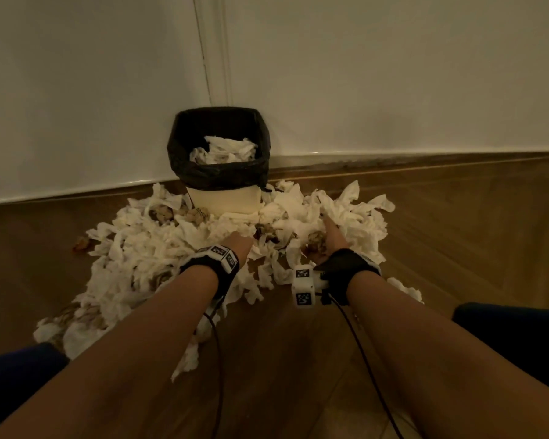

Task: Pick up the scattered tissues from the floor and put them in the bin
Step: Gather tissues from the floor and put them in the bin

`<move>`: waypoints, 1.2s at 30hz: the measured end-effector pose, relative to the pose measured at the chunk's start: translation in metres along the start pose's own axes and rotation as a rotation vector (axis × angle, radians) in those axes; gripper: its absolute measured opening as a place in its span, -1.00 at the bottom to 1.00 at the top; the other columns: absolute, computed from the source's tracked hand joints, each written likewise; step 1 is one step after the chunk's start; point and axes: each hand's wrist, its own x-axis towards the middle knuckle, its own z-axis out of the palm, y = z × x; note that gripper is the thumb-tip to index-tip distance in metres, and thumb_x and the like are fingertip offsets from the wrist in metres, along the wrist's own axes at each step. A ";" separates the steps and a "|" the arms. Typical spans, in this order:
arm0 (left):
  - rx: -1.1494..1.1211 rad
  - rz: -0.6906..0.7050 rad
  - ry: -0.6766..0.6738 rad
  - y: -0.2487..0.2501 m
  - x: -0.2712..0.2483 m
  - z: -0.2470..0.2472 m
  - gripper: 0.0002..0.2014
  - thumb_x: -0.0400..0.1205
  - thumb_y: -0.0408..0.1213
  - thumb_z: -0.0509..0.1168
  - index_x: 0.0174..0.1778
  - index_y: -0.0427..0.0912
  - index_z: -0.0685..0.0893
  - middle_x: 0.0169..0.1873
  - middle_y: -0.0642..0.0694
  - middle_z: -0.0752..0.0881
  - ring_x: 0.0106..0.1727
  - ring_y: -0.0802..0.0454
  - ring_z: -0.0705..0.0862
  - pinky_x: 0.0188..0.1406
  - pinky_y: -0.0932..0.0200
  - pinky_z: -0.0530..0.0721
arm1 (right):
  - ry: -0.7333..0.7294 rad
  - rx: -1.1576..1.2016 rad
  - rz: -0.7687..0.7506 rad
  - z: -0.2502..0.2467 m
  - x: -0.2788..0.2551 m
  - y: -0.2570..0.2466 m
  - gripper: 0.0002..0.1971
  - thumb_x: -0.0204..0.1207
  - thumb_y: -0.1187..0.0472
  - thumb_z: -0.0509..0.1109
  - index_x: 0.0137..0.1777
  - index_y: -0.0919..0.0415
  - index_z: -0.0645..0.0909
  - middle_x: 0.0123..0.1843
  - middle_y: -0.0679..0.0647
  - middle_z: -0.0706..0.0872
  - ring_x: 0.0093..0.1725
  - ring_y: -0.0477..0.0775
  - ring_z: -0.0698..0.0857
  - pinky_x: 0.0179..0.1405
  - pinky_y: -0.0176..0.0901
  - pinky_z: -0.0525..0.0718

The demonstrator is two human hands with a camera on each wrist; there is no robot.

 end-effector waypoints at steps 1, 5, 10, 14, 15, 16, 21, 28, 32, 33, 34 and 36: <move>-0.039 -0.001 0.019 -0.004 0.001 0.000 -0.55 0.72 -0.48 -0.03 0.57 -0.28 0.23 0.51 -0.33 0.33 0.48 -0.22 0.39 0.39 0.07 0.38 | -0.008 0.004 0.005 0.003 -0.004 -0.001 -0.69 0.59 0.03 0.34 0.20 0.21 0.54 -0.06 0.18 0.66 -0.10 0.16 0.70 -0.30 -0.14 0.75; -0.260 -0.012 0.037 -0.018 -0.003 -0.003 -0.53 0.71 -0.48 0.01 0.58 -0.21 0.25 0.50 -0.32 0.36 0.43 -0.25 0.45 0.33 0.00 0.48 | -0.069 -0.125 -0.016 0.013 -0.020 -0.001 -0.89 0.60 0.33 0.31 -0.12 0.37 0.55 -0.49 0.16 0.68 -0.66 -0.09 0.63 -0.69 -0.42 0.55; -0.666 -0.075 0.034 -0.031 -0.005 -0.004 -0.55 0.67 -0.56 0.05 0.50 -0.25 0.38 0.26 -0.38 0.57 -0.05 -0.30 0.68 -0.20 -0.02 0.67 | -0.165 0.153 0.043 0.013 -0.027 0.000 -0.60 0.64 0.48 0.14 0.48 0.39 0.36 0.41 0.42 0.52 -0.06 0.14 0.81 -0.57 -0.24 0.72; -1.033 -0.165 0.062 -0.030 -0.002 -0.013 -0.62 0.70 -0.46 0.01 0.45 -0.32 0.41 -0.33 -0.12 0.51 -0.44 0.08 0.39 -0.50 0.27 0.39 | -0.123 0.037 0.010 0.018 -0.027 0.004 -0.69 0.68 0.38 0.12 0.36 0.29 0.53 -0.26 0.21 0.57 -0.47 0.02 0.60 -0.61 -0.39 0.57; -1.132 -0.201 0.062 -0.027 -0.001 -0.015 -0.66 0.70 -0.42 0.02 0.40 -0.30 0.45 -0.37 -0.09 0.44 -0.47 0.07 0.33 -0.54 0.26 0.30 | -0.122 0.016 0.021 0.019 -0.027 0.003 -0.71 0.69 0.34 0.10 0.30 0.25 0.56 -0.35 0.19 0.53 -0.48 0.00 0.53 -0.64 -0.40 0.54; -1.163 -0.216 0.059 -0.026 0.001 -0.015 -0.66 0.69 -0.37 0.08 0.40 -0.28 0.45 -0.33 -0.11 0.46 -0.45 0.05 0.32 -0.53 0.24 0.27 | -0.131 0.010 0.038 0.020 -0.027 0.003 -0.72 0.71 0.30 0.06 0.25 0.24 0.57 -0.40 0.20 0.54 -0.50 -0.01 0.52 -0.68 -0.41 0.52; -0.766 0.015 0.139 -0.021 0.006 -0.015 -0.46 0.54 -0.03 0.40 0.37 -0.23 0.55 0.24 -0.25 0.64 -0.01 -0.15 0.66 -0.11 0.04 0.69 | -0.070 0.106 0.013 0.026 -0.031 0.004 -0.62 0.53 0.00 0.40 0.22 0.23 0.55 -0.10 0.20 0.69 -0.30 0.04 0.64 -0.59 -0.29 0.67; -0.847 0.044 0.124 -0.011 -0.002 -0.008 -0.62 0.67 -0.42 0.18 0.44 -0.33 0.43 0.31 -0.36 0.57 -0.08 -0.11 0.68 -0.05 0.22 0.63 | -0.113 0.157 0.046 0.041 -0.036 0.001 -0.52 0.66 0.39 0.18 0.58 0.30 0.25 0.57 0.31 0.32 0.42 0.39 0.50 -0.10 -0.02 0.75; -0.975 0.105 0.083 -0.008 -0.004 -0.010 -0.73 0.62 -0.63 0.12 -0.21 -0.28 0.67 -0.08 -0.28 0.69 -0.08 -0.13 0.64 -0.07 0.06 0.70 | -0.144 0.115 0.009 0.041 -0.037 0.005 -0.60 0.65 0.45 0.15 0.49 0.39 0.37 0.40 0.28 0.54 0.32 0.26 0.60 -0.39 -0.18 0.78; -0.963 0.078 0.126 -0.008 -0.004 -0.012 -0.68 0.59 -0.65 0.12 -0.32 -0.19 0.60 -0.25 -0.20 0.67 -0.20 -0.11 0.65 -0.23 0.10 0.71 | -0.140 0.071 -0.009 0.041 -0.037 0.006 -0.61 0.66 0.43 0.14 0.49 0.39 0.37 0.24 0.24 0.63 0.16 0.16 0.69 -0.46 -0.26 0.75; -0.964 0.039 0.164 -0.007 -0.004 -0.015 -0.65 0.59 -0.63 0.11 -0.37 -0.11 0.53 -0.37 -0.11 0.60 -0.34 -0.04 0.62 -0.39 0.17 0.66 | -0.122 -0.013 -0.025 0.039 -0.037 0.007 -0.61 0.66 0.38 0.16 0.48 0.39 0.38 -0.01 0.16 0.67 -0.11 0.01 0.72 -0.57 -0.34 0.68; -0.989 -0.022 0.182 -0.004 -0.002 -0.019 -0.65 0.60 -0.58 0.08 -0.40 -0.07 0.44 -0.45 -0.05 0.51 -0.47 0.06 0.52 -0.52 0.23 0.53 | -0.116 -0.155 -0.054 0.039 -0.035 0.008 -0.63 0.68 0.25 0.15 0.44 0.34 0.47 -0.41 0.03 0.51 -0.60 -0.16 0.48 -0.76 -0.38 0.41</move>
